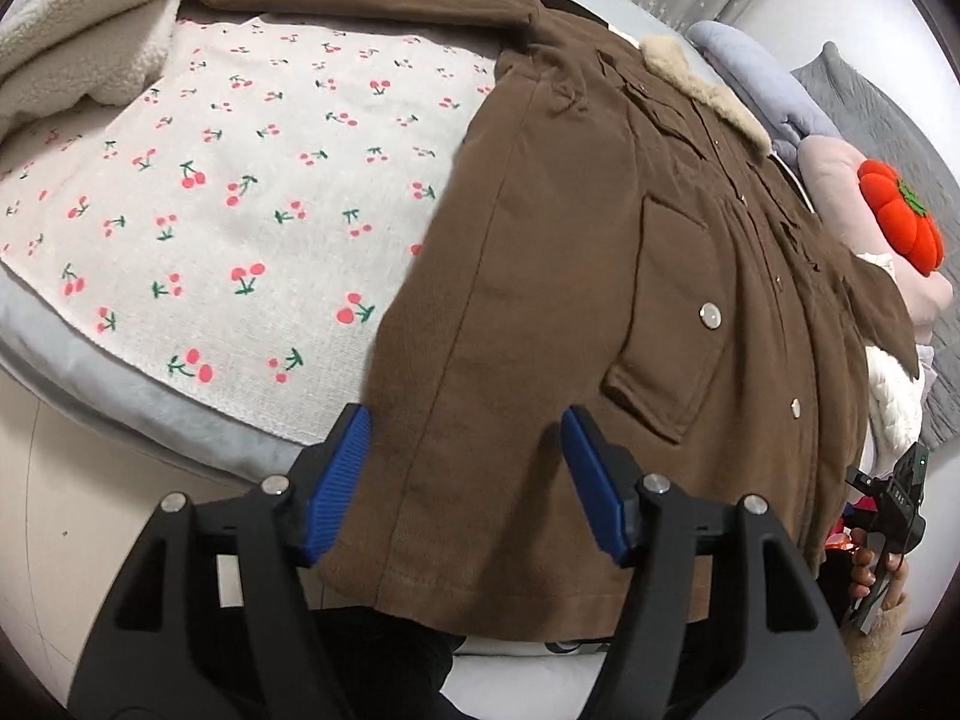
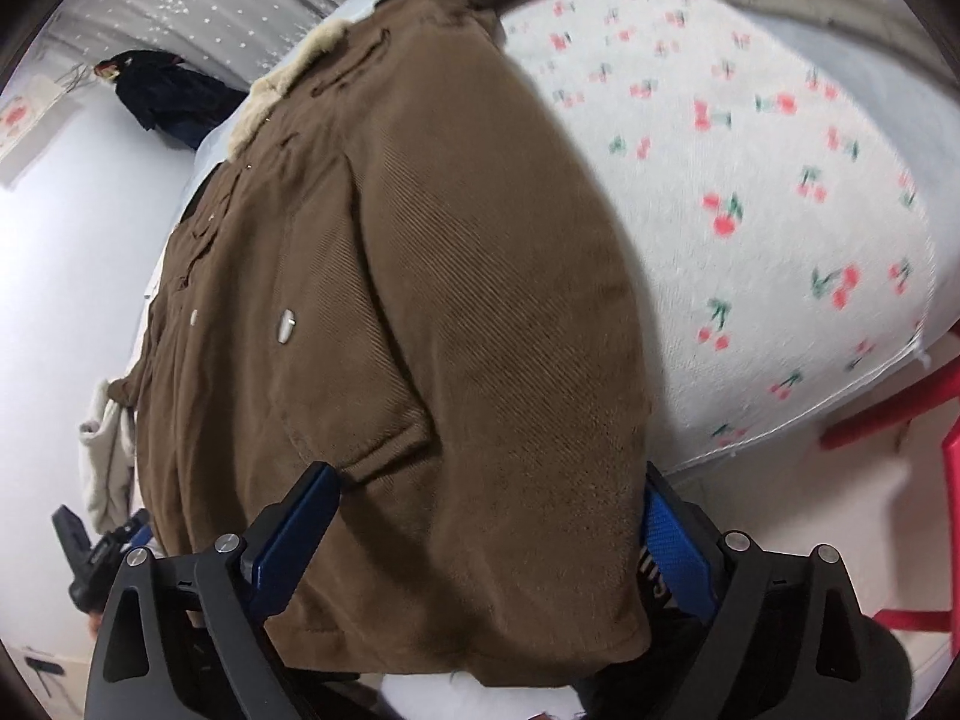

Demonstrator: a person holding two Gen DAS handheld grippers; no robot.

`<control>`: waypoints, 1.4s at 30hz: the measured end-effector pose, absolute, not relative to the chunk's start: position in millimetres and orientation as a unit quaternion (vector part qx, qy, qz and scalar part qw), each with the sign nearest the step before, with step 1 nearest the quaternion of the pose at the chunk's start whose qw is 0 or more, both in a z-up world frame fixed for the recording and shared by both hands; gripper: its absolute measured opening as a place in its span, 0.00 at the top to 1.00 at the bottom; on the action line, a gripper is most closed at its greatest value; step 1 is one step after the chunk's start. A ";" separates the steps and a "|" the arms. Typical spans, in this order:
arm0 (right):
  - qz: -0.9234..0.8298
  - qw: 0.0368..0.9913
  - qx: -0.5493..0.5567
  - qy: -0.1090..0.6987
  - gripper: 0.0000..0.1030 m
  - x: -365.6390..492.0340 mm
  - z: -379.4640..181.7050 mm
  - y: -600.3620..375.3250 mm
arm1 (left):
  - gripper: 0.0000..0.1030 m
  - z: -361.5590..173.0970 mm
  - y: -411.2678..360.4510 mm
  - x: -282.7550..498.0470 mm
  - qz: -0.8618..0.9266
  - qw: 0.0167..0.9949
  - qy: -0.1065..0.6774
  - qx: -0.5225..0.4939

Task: Fold large clothes

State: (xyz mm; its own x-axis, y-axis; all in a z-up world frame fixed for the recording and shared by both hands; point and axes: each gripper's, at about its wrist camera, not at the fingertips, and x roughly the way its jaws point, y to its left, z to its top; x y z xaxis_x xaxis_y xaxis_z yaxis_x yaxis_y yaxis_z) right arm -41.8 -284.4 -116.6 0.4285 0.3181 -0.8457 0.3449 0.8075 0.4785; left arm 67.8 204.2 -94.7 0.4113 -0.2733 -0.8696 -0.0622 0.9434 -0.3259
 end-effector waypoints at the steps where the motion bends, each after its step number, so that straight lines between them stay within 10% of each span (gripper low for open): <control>1: -0.005 0.781 0.322 0.535 0.08 -42.2 -120.9 -285.6 | 0.40 -94.3 202.8 66.5 -0.065 0.827 0.538 -0.152; 6: 0.019 0.765 0.358 0.536 0.54 -53.4 -124.5 -285.1 | 0.87 -88.8 192.2 54.7 -0.066 0.830 0.544 -0.105; 9: 0.028 0.772 0.351 0.530 0.90 -65.0 -110.4 -279.8 | 0.94 -77.7 192.6 46.9 -0.071 0.837 0.531 -0.109; 13: 0.032 0.797 0.346 0.495 0.94 -87.8 -75.5 -282.4 | 0.95 -48.5 197.7 32.2 -0.084 0.852 0.499 -0.134; 19: -0.009 0.837 0.325 0.440 0.94 -111.3 -13.3 -303.4 | 0.96 -42.1 188.4 22.5 -0.075 0.851 0.510 -0.101; 25: -0.117 0.794 0.234 0.549 0.84 -85.8 -59.4 -293.7 | 0.95 -85.2 197.8 31.1 -0.025 0.822 0.566 -0.063; 27: -0.138 0.790 0.223 0.555 0.80 -83.2 -64.5 -292.3 | 0.77 -76.9 206.2 34.8 -0.029 0.831 0.550 -0.074; 30: -0.132 0.812 0.218 0.526 0.46 -75.6 -45.1 -290.1 | 0.25 -58.2 221.8 47.2 -0.009 0.857 0.508 -0.084; 33: -0.129 0.838 0.196 0.493 0.25 -56.5 -20.7 -281.9 | 0.22 -42.1 240.5 78.0 0.007 0.880 0.464 -0.099; 42: -0.071 0.855 0.197 0.474 0.23 25.4 -17.5 -259.0 | 0.20 -61.4 297.1 247.1 0.113 0.880 0.435 -0.151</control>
